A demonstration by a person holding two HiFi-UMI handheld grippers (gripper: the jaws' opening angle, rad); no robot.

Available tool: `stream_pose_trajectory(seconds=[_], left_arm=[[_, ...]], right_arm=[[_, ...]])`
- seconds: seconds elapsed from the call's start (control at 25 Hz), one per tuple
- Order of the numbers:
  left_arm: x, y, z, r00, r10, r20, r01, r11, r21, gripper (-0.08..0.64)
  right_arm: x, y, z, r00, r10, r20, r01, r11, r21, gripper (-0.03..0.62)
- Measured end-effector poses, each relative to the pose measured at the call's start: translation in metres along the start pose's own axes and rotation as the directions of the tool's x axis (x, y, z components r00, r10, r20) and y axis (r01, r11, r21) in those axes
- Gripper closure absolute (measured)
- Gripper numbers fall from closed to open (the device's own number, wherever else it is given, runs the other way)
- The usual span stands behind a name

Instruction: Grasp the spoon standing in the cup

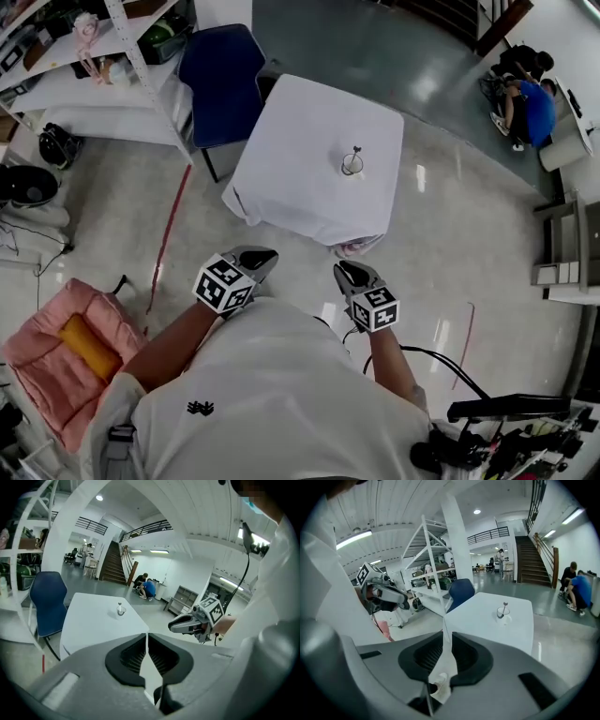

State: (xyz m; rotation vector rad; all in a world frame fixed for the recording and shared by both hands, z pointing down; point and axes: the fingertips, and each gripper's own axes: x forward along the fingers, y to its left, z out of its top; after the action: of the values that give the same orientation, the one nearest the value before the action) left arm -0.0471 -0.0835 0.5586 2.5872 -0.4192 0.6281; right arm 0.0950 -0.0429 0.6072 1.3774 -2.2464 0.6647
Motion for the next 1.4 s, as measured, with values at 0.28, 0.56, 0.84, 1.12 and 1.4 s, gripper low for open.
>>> stream_pose_trajectory(seconds=[0.28, 0.56, 0.84, 1.12, 1.4], left_arm=[[0.036, 0.070, 0.031, 0.999, -0.006, -0.037, 0.005, 1.000, -0.020, 0.546], [0.097, 0.106, 0.089, 0.992, 0.128, -0.022, -0.129, 0.987, -0.096, 0.546], [0.145, 0.130, 0.140, 0.960, 0.278, 0.027, -0.271, 0.948, -0.165, 0.546], [0.151, 0.138, 0.142, 0.897, 0.443, 0.002, -0.425, 0.862, -0.278, 0.546], [0.144, 0.132, 0.130, 0.848, 0.528, -0.057, -0.516, 0.793, -0.325, 0.546]], right_arm=[[0.053, -0.095, 0.053, 0.995, -0.091, 0.049, 0.089, 0.995, 0.045, 0.525], [0.113, -0.229, 0.096, 1.000, -0.005, 0.023, 0.005, 1.000, 0.024, 0.488], [0.189, -0.343, 0.116, 0.994, 0.106, -0.018, -0.106, 0.994, 0.017, 0.436], [0.262, -0.390, 0.094, 0.959, 0.258, -0.116, -0.247, 0.964, 0.100, 0.379], [0.300, -0.390, 0.080, 0.909, 0.397, -0.132, -0.364, 0.906, 0.216, 0.407]])
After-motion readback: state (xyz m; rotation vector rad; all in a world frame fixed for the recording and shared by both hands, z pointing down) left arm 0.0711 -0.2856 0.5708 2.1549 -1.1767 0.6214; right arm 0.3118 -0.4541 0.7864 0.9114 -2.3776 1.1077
